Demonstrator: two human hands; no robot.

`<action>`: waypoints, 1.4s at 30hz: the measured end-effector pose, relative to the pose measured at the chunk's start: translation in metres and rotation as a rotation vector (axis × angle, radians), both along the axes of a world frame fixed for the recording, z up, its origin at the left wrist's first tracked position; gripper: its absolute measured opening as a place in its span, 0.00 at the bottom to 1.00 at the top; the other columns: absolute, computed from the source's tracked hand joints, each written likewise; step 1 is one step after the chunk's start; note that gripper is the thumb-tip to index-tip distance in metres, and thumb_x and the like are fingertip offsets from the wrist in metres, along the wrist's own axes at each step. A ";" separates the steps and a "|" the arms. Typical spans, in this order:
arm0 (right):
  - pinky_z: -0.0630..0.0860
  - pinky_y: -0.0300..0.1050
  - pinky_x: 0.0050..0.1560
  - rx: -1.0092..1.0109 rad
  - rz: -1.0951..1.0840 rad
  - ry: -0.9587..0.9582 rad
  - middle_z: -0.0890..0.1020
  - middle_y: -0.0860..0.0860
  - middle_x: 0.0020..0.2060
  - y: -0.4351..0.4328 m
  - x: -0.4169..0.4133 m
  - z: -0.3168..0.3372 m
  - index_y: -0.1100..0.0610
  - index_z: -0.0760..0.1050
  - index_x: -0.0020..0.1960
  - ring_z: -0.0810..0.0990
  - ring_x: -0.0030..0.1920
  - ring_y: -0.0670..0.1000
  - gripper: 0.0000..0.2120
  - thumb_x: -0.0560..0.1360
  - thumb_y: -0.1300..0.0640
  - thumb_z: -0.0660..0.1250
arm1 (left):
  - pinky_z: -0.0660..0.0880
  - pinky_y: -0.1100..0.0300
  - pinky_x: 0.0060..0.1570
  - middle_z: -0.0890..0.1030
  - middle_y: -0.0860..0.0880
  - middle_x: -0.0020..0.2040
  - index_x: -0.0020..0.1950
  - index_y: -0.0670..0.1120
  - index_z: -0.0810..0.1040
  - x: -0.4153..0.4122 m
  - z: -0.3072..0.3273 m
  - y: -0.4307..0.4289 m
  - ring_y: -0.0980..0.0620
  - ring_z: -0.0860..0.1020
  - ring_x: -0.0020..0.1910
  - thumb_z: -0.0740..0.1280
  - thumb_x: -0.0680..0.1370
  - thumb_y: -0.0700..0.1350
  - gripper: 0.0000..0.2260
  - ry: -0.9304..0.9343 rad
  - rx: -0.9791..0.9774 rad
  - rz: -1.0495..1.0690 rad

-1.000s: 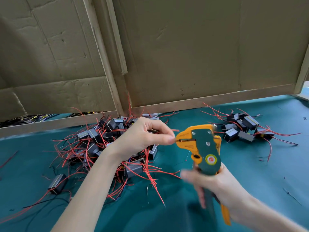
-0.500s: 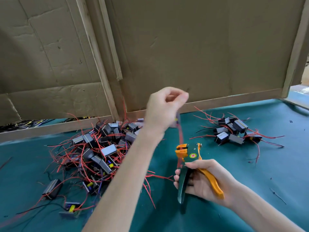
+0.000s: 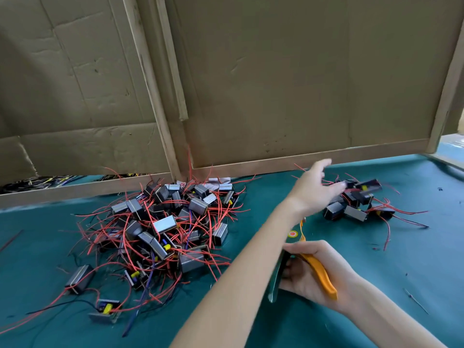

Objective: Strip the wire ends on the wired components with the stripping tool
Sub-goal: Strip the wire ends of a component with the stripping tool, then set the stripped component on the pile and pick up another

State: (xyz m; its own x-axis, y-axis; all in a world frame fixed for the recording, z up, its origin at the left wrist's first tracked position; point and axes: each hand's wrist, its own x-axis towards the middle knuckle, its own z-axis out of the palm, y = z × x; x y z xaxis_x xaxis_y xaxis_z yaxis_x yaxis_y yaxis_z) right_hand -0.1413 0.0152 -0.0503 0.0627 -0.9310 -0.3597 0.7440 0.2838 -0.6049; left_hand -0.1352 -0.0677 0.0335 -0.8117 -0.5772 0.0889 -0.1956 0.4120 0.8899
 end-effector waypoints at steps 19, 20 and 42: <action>0.81 0.59 0.40 0.013 -0.034 0.015 0.80 0.66 0.41 0.007 -0.002 0.013 0.70 0.79 0.38 0.82 0.38 0.63 0.08 0.69 0.66 0.63 | 0.66 0.50 0.58 0.76 0.49 0.56 0.57 0.50 0.78 0.192 -0.002 -0.120 0.46 0.71 0.59 0.70 0.75 0.47 0.11 -0.644 -0.933 0.474; 0.81 0.59 0.40 0.010 -0.042 0.015 0.80 0.66 0.41 0.007 -0.002 0.014 0.70 0.79 0.39 0.82 0.38 0.63 0.07 0.69 0.66 0.64 | 0.67 0.51 0.56 0.76 0.49 0.54 0.55 0.50 0.78 0.194 0.003 -0.117 0.47 0.72 0.57 0.71 0.75 0.45 0.10 -0.532 -0.928 0.496; 0.82 0.60 0.40 -0.015 -0.098 0.107 0.81 0.66 0.41 0.008 0.000 0.015 0.68 0.73 0.49 0.83 0.38 0.64 0.13 0.65 0.65 0.66 | 0.73 0.67 0.44 0.82 0.52 0.39 0.40 0.50 0.79 0.199 0.021 -0.095 0.59 0.79 0.39 0.71 0.74 0.39 0.07 0.487 -0.449 0.663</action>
State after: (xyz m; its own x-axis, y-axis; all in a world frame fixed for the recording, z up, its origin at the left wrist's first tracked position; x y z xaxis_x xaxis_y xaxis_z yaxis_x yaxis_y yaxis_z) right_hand -0.1410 0.0228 -0.0348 -0.0671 -0.9359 -0.3457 0.6989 0.2031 -0.6857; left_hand 0.0638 -0.1625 0.0547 -0.1436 -0.7382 0.6592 -0.1609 0.6746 0.7204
